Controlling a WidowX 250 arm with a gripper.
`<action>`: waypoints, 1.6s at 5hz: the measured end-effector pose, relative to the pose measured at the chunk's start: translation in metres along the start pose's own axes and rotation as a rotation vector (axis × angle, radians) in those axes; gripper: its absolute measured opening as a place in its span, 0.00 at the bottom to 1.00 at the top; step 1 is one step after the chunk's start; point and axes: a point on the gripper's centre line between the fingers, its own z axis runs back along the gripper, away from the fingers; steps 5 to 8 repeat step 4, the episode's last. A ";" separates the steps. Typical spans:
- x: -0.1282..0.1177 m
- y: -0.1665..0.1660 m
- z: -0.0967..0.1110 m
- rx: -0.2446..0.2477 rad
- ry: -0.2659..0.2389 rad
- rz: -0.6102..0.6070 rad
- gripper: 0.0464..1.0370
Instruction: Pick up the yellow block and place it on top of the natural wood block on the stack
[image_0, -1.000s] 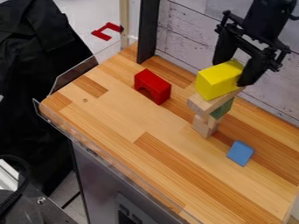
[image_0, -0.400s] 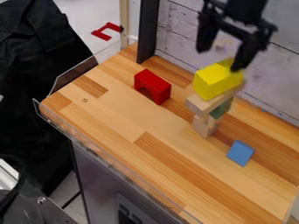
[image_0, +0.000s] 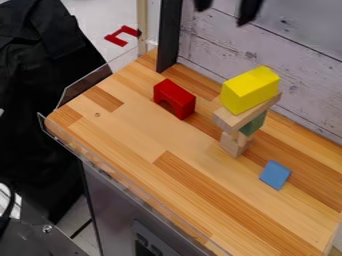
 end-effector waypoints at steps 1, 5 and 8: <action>-0.007 0.023 -0.021 -0.015 0.046 0.022 0.96; -0.010 0.033 -0.063 0.062 0.089 -0.083 0.96; -0.010 0.033 -0.063 0.062 0.089 -0.083 0.96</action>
